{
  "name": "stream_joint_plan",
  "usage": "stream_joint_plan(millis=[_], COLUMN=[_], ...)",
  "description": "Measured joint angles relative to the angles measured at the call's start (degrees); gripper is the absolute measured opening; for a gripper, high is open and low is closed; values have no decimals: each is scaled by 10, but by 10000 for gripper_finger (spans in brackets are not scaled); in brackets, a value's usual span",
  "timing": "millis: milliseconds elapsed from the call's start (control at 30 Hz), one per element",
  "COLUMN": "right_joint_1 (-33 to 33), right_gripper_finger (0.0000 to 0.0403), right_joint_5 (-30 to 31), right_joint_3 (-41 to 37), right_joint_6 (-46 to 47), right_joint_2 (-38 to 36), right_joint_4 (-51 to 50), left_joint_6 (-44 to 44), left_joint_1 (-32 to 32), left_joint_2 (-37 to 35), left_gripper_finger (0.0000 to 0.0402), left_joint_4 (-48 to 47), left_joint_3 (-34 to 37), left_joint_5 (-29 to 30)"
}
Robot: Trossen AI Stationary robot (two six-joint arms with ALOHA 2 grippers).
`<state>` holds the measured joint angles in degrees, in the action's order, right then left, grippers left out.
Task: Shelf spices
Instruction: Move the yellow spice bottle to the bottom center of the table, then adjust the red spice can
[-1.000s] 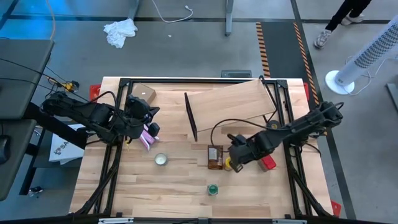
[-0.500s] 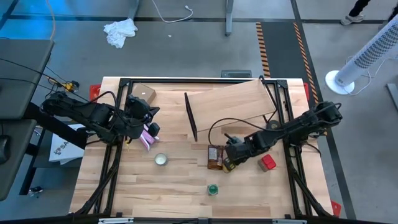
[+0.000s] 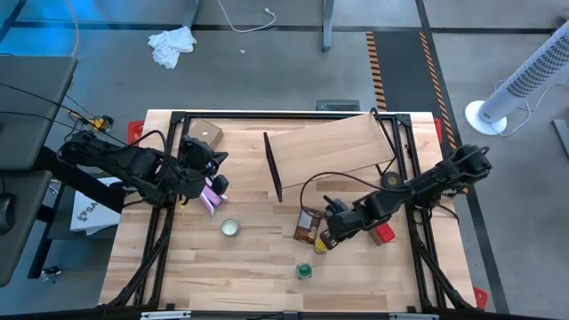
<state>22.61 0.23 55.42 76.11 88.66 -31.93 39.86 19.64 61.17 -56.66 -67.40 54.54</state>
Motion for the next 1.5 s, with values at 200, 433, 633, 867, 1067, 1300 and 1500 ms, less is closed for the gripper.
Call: stream_joint_plan(millis=[200, 433, 633, 867, 1067, 1300, 1500], right_joint_1=[14, 43, 54, 30, 28, 21, 27], right_gripper_finger=[0, 0, 0, 0, 0, 0, 0], right_joint_5=[0, 8, 53, 77, 68, 119, 104], right_joint_3=[0, 0, 0, 0, 0, 1, 0], right_joint_6=[15, 58, 78, 61, 44, 81, 138], right_joint_2=[-19, -19, -19, -12, -9, -56, -103], right_joint_4=[-41, -25, -10, 21, 74, -83, -306], left_joint_6=[0, 0, 0, 0, 2, 4, 5], left_joint_1=[0, 0, 0, 0, 0, 0, 0], left_joint_2=[0, 0, 0, 0, 0, 0, 0], left_gripper_finger=[0, 0, 0, 0, 0, 0, 0], left_joint_4=[0, 0, 0, 0, 1, 4, 4], left_joint_3=[0, 0, 0, 0, 0, 0, 0], left_joint_5=[-5, -4, 0, 1, 1, 1, 1])
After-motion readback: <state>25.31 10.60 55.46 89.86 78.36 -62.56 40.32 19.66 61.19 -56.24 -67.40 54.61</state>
